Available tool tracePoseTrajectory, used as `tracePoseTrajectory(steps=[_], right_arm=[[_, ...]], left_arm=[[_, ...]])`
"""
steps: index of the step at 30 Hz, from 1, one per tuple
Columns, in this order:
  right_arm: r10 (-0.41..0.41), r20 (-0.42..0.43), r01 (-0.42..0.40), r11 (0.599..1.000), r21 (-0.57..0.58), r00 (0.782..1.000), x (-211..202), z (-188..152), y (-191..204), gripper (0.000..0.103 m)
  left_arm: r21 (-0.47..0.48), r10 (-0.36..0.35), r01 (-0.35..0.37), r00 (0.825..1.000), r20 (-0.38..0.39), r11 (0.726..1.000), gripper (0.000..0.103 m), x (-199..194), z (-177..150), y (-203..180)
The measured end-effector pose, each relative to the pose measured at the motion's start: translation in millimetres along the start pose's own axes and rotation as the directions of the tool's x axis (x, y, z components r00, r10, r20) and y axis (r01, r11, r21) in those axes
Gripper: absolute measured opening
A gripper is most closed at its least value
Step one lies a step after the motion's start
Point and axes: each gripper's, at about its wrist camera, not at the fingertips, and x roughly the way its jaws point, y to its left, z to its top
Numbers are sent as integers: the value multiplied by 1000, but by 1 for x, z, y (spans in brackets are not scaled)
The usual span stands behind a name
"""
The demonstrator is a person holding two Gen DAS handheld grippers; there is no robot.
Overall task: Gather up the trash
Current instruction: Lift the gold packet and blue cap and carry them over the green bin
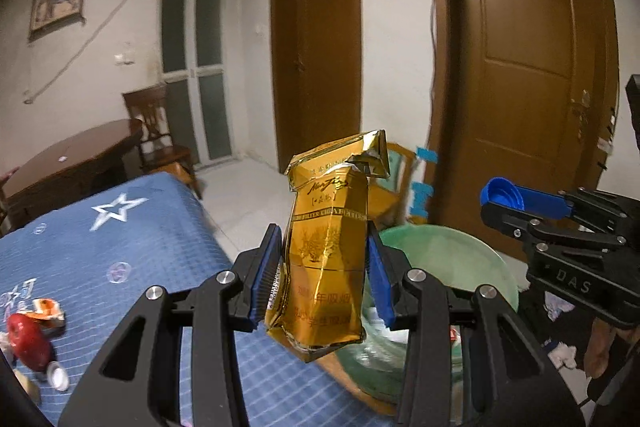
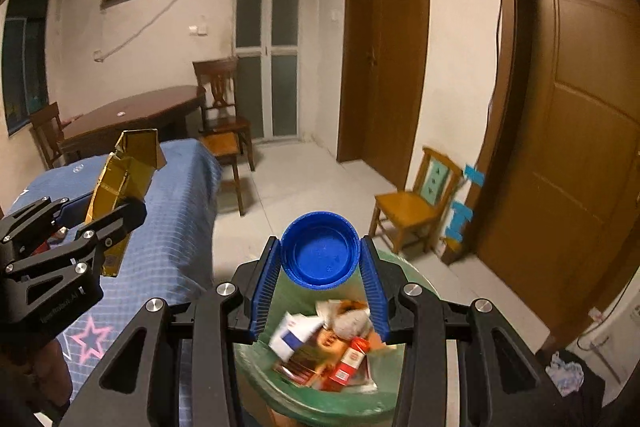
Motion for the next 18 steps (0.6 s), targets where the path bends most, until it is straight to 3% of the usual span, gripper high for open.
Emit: tracePoseTrajectory(steps=[8,18], right_arm=[[19,-146,-9,998,70,989,54,-17,-51,41],[57,-251,-27,992,121,966,106,-39,-68,41]], left_arm=[[16,-65,68,989,-135,998,40,59,-4,-27],[49,-93,108,963,-252,993,40,111,-9,-56]])
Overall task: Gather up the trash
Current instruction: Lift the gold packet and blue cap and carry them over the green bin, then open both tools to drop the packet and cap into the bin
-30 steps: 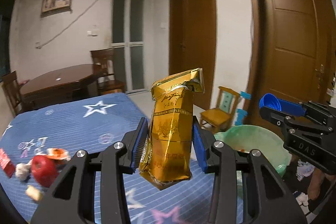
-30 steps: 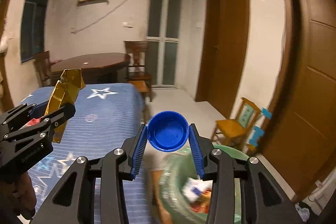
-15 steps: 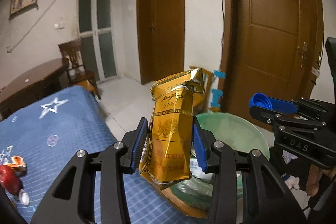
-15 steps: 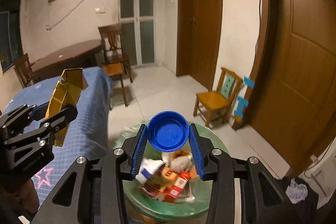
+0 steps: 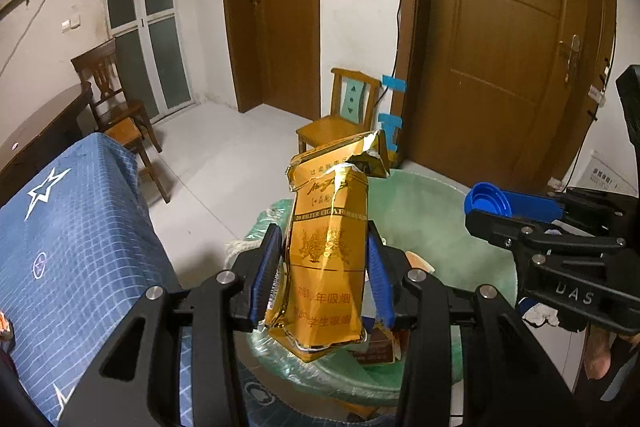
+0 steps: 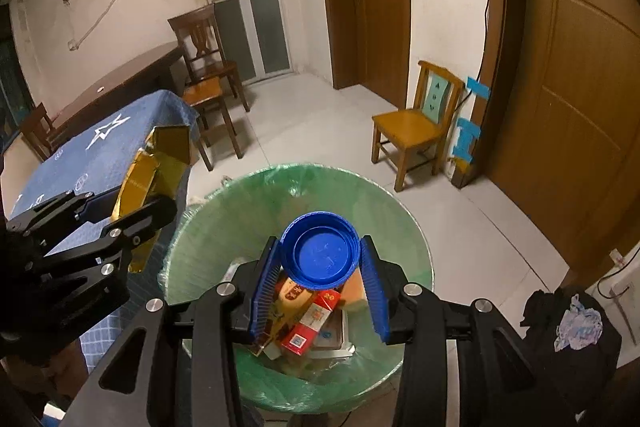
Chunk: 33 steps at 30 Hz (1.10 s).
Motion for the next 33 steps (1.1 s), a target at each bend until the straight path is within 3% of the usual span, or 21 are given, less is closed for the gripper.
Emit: tracePoseTrajectory(steps=[25,26,29,33], right_arm=[[-3,-4,3,1000,7,1000,2,-11,6,42],[-4,-4,4,1000,7,1000,2,-11,6,42],[1,5,-1,1000,14,1000,1,-11,6,59],[6,16,-6,1000,19,1000,-3,-13,5,61]], left_arm=[[-1,11,-11,999,-48,1000,43,19,-1,-7],[-2,13,-13,999,-53,1000,45,20,-1,-7],[-11,26,-26,998,-59,1000,63,21,-2,-3],[-18,28,-29,998,-62,999,64,19,-3,0]])
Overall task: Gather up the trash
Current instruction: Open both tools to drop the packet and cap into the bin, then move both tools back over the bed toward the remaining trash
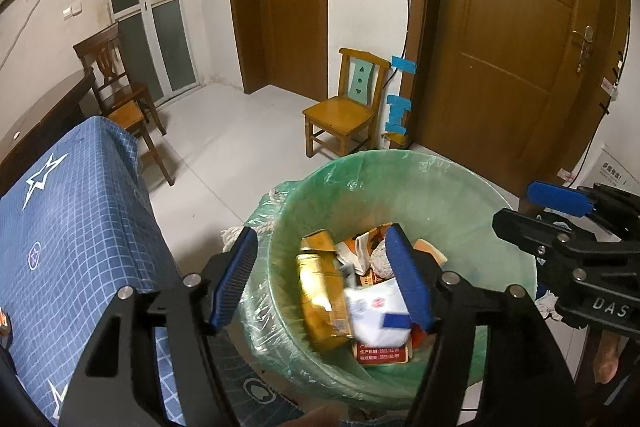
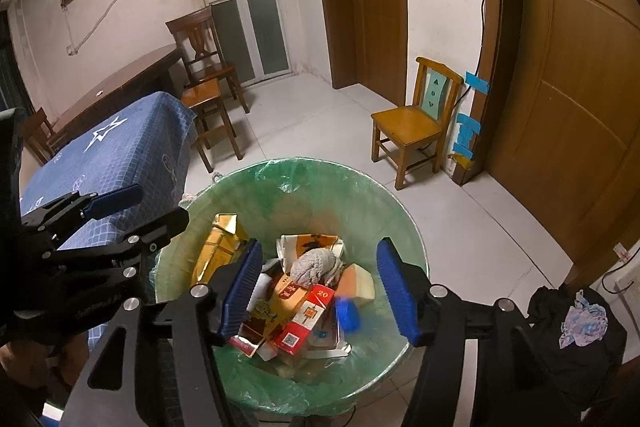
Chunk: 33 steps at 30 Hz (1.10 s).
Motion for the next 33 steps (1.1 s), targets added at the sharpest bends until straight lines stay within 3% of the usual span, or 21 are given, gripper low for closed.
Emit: tracePoseTrajectory(steps=[13,20,26,33], right_arm=[[1,38,0,1000,-17,999,-22,-6,14,61],[15,98,-12,1000,-28,995,-49,-13,33,72],[124,182,-108,990,-95,975,-82,-30,91,79],[302,160,-260,935,-240,940,-95,-50,187,79]], left_arm=[[7,-3,3,1000,15,1000,64,-23,-4,2],[-17,20,-20,999,25,1000,64,-53,-12,27],[-64,48,-44,996,76,997,64,-115,-35,69],[-116,151,-140,984,97,983,69,-191,-80,144]])
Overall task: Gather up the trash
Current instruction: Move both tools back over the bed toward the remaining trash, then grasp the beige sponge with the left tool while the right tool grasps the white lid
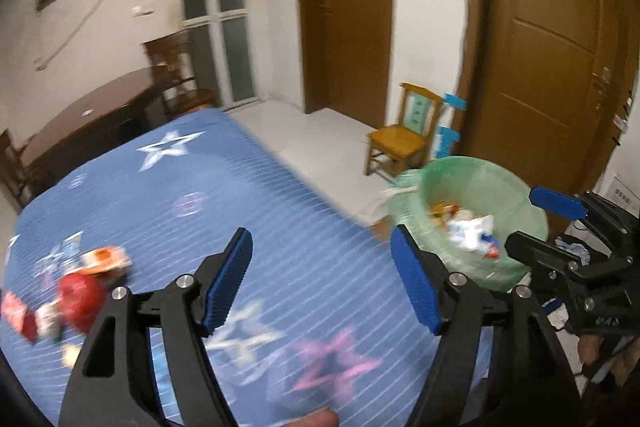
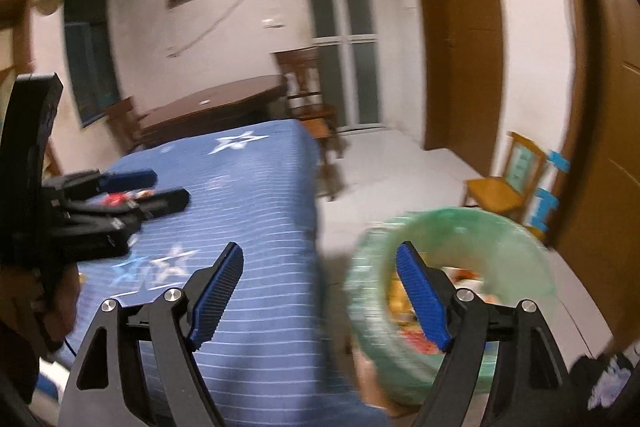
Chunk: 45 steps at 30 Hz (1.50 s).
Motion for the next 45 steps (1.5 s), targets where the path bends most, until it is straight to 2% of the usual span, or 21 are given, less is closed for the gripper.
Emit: tracePoseTrajectory(steps=[5,7,9,10,13,20,23,31,32,36,39,40,42,45], right_arm=[[94,-46,-97,993,-67,995,23,-2,63,79],[120,-68,-126,988,-92,990,32,-2,88,79],[151,-97,-162,980,-119,984,44,-4,116,79],[163,-107,-176,976,-129,981,50,-4,127,79],[206,-153,-231,959,-164,966,72,-5,167,79],[278,-249,-334,917,-220,928,119,-6,246,79],[291,-271,-356,906,-230,917,132,-4,269,79],[302,-343,-395,886,-244,890,166,-3,299,79],[302,-351,-399,883,-247,886,171,-3,303,79],[298,-380,-410,874,-261,876,189,-5,321,79],[287,-399,-410,871,-270,871,205,-6,332,77],[283,-402,-409,871,-273,871,208,-5,335,76],[272,-407,-404,870,-283,872,216,-5,340,73],[250,-415,-391,871,-298,875,228,-3,346,71]], left_arm=[[-105,97,-99,995,-21,990,77,-47,-25,100],[-132,166,-173,984,-64,976,78,-59,-41,145],[-164,200,-215,974,-108,963,79,-63,-55,179],[-190,215,-239,967,-138,952,79,-64,-65,200],[-242,201,-247,959,-201,938,79,-53,-85,231],[-223,95,-167,949,-301,960,79,-15,-110,243],[-217,90,-166,942,-325,962,79,-6,-117,252],[-193,79,-155,933,-351,969,78,12,-122,255],[-190,79,-154,934,-350,970,73,13,-123,255],[-218,41,-120,941,-335,968,67,15,-127,261],[-239,16,-93,951,-307,966,55,13,-128,264],[-245,23,-99,955,-295,964,48,10,-128,266],[-246,55,-129,956,-289,961,48,7,-130,268],[-258,40,-115,959,-280,959,48,7,-133,273]])
